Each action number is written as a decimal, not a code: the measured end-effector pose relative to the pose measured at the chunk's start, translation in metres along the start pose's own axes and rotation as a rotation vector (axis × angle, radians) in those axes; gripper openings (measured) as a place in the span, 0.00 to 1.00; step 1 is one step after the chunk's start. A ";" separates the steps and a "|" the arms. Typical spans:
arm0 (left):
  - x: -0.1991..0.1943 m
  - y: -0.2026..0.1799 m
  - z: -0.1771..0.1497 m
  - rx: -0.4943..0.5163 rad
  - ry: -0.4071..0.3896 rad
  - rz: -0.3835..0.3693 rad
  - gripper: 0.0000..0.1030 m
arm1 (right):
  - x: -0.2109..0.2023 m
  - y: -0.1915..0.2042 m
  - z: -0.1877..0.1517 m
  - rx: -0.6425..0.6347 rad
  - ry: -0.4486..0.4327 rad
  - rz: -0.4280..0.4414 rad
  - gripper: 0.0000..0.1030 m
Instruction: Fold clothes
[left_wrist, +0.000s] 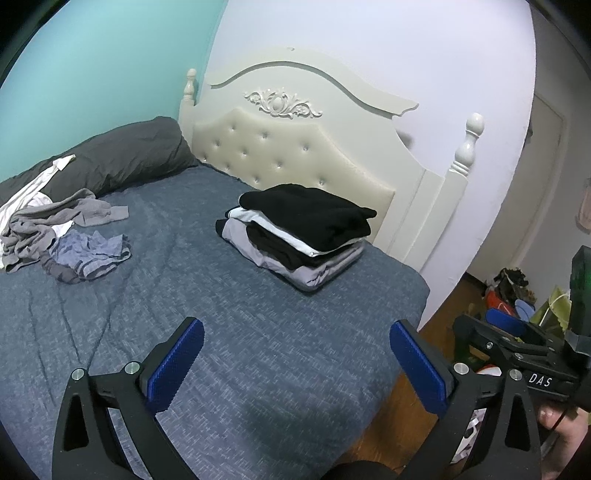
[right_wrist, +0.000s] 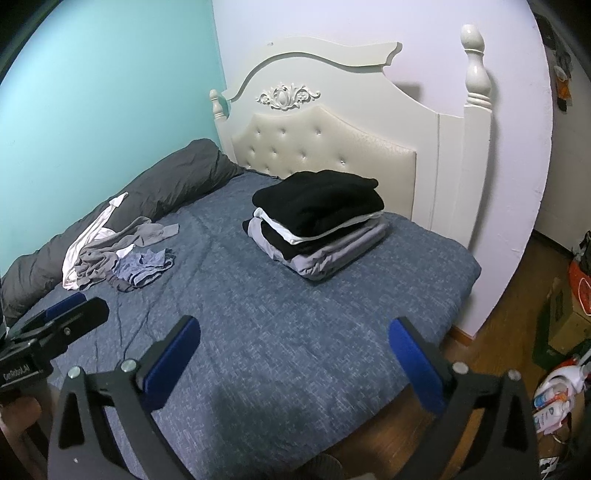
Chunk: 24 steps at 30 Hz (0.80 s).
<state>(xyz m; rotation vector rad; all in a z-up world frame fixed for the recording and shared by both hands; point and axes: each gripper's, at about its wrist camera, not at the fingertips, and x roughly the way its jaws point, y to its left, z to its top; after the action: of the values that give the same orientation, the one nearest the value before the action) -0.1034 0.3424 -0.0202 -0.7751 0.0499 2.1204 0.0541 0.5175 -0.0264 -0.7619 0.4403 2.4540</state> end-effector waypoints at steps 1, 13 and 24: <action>-0.001 -0.001 0.000 0.001 0.001 -0.002 0.99 | -0.001 0.000 -0.001 0.001 0.000 0.000 1.00; -0.012 -0.003 -0.006 -0.007 0.005 0.004 0.99 | -0.012 0.000 -0.009 -0.001 0.001 0.014 1.00; -0.026 -0.004 -0.012 -0.001 -0.012 0.015 1.00 | -0.023 0.000 -0.013 -0.001 -0.009 0.027 1.00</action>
<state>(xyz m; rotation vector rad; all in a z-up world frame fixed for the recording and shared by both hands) -0.0827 0.3229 -0.0145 -0.7646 0.0484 2.1397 0.0754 0.5024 -0.0233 -0.7494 0.4482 2.4822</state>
